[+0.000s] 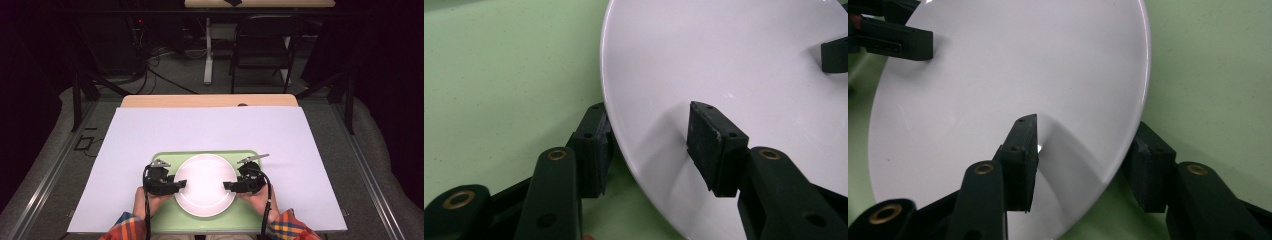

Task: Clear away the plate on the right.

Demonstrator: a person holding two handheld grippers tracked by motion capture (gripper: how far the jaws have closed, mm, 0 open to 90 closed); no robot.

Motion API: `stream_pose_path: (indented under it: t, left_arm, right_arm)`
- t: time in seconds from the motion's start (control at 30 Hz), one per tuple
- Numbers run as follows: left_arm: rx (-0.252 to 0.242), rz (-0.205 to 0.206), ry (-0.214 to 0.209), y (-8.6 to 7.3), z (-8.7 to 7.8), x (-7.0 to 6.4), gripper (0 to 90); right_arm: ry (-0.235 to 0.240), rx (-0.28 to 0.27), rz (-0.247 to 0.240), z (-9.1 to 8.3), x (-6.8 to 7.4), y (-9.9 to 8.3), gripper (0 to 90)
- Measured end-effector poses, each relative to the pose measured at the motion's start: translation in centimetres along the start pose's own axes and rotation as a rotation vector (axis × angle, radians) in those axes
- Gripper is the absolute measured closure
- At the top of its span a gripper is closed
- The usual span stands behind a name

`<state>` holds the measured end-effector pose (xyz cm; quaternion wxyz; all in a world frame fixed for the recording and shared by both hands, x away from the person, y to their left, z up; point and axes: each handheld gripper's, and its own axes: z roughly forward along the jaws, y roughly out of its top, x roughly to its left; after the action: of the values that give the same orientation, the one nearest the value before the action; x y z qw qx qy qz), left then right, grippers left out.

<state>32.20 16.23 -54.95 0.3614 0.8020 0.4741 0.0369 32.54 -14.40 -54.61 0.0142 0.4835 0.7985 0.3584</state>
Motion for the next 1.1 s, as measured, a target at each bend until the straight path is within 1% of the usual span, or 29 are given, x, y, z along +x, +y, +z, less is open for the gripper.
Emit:
stream_pose_path:
  t: [0.03,0.07,0.1,0.17,0.23,0.27,0.3,0.33,0.37,0.4,0.43,0.47,0.5,0.57,0.63,0.67,0.7,0.73,0.77,0.8,0.83,0.87,0.9,0.93,0.97,1.0,1.03,1.07,1.1]
  left_arm:
    - [0.0,0.0,0.001,0.0,0.0,0.0,52.9]
    - [-0.001,-0.002,0.0,0.0,0.0,0.0,53.4]
    - [-0.001,-0.003,0.002,0.0,0.0,0.0,53.4]
    - [-0.001,-0.004,0.007,0.0,0.0,0.0,53.9]
    - [0.001,-0.002,0.012,0.0,0.0,0.0,54.0]
    - [-0.001,-0.002,0.019,0.0,0.0,-0.1,54.3]
    - [0.003,0.001,0.026,0.0,-0.1,-0.1,54.2]
    - [0.003,0.001,0.026,0.0,-0.1,-0.1,54.1]
    - [0.004,0.006,0.034,0.0,0.0,-0.1,54.1]
    - [0.007,0.008,0.039,0.1,0.0,-0.1,52.8]
    - [0.01,-0.01,0.036,0.1,-0.1,0.0,51.5]
    - [0.01,-0.01,0.036,0.1,-0.1,0.0,50.7]
    - [0.004,-0.022,0.032,0.1,-0.1,0.1,49.9]
    - [0.005,-0.022,0.038,0.1,-0.2,0.2,48.5]
    - [0.01,-0.017,0.058,0.1,-0.3,0.3,44.4]
    - [0.008,-0.022,0.064,0.2,-0.4,0.3,40.5]
    - [0.012,-0.024,0.064,0.2,-0.4,0.4,40.5]
    - [0.014,-0.018,0.075,0.3,-0.5,0.4,35.9]
    - [0.003,-0.018,0.078,0.3,-0.6,0.4,33.5]
    - [0.003,-0.018,0.078,0.3,-0.6,0.4,32.0]
    - [-0.01,-0.012,0.073,0.4,-0.9,0.4,30.5]
    - [-0.01,-0.012,0.073,0.4,-0.9,0.4,28.2]
    - [-0.019,-0.007,0.069,0.4,-1.0,0.4,28.2]
    - [-0.021,0.0,0.072,0.5,-1.2,0.4,26.2]
    - [-0.041,0.001,0.078,0.5,-1.4,0.4,24.5]
    - [-0.051,0.001,0.078,0.6,-1.6,0.3,22.1]
    - [-0.061,0.006,0.074,0.6,-1.8,0.2,18.8]
    - [-0.069,0.013,0.076,0.7,-2.0,0.1,18.8]
    - [-0.077,0.026,0.08,0.8,-2.3,0.0,17.2]
  right_arm:
    - [-0.009,0.004,-0.012,0.0,0.0,0.0,50.5]
    - [-0.041,0.002,-0.04,0.0,0.2,0.1,50.1]
    - [-0.041,0.002,-0.04,0.0,0.2,0.1,50.1]
    - [-0.053,0.001,-0.063,0.0,0.2,0.1,49.9]
    - [-0.06,0.003,-0.067,0.0,0.3,0.0,49.3]
    - [-0.07,-0.001,-0.089,0.1,0.4,0.0,49.0]
    - [-0.077,0.001,-0.1,0.1,0.4,0.0,49.1]
    - [-0.077,0.001,-0.1,0.1,0.4,0.0,49.1]
    - [-0.095,0.006,-0.105,0.1,0.6,0.0,50.0]
    - [-0.12,0.002,-0.144,0.1,0.7,0.0,49.6]
    - [-0.117,0.007,-0.143,0.1,0.7,0.0,49.4]
    - [-0.112,0.006,-0.142,0.1,0.7,0.0,49.2]
    - [-0.107,0.006,-0.141,0.1,0.6,0.0,48.7]
    - [-0.105,0.007,-0.145,0.1,0.6,0.0,47.2]
    - [-0.111,0.004,-0.148,0.1,0.5,0.1,44.8]
    - [-0.108,-0.018,-0.147,-0.1,0.4,0.1,41.7]
    - [-0.108,-0.018,-0.147,-0.1,0.4,0.1,41.7]
    - [-0.106,-0.058,-0.168,-0.5,0.4,0.2,36.0]
    - [-0.112,-0.069,-0.172,-0.7,0.5,0.3,32.3]
    - [-0.108,-0.085,-0.177,-1.0,0.5,0.4,29.4]
    - [-0.101,-0.098,-0.176,-1.2,0.6,0.4,26.7]
    - [-0.098,-0.106,-0.186,-1.5,0.6,0.5,22.9]
    - [-0.098,-0.106,-0.186,-1.5,0.6,0.5,22.9]
    - [-0.09,-0.115,-0.199,-1.7,0.6,0.6,20.6]
    - [-0.084,-0.127,-0.208,-2.0,0.6,0.6,18.7]
    - [-0.079,-0.139,-0.216,-2.2,0.6,0.7,15.3]
    - [-0.069,-0.162,-0.236,-2.7,0.5,0.8,13.4]
    - [-0.069,-0.162,-0.236,-2.7,0.5,0.8,13.4]
    - [-0.07,-0.176,-0.246,-3.1,0.7,0.9,12.1]
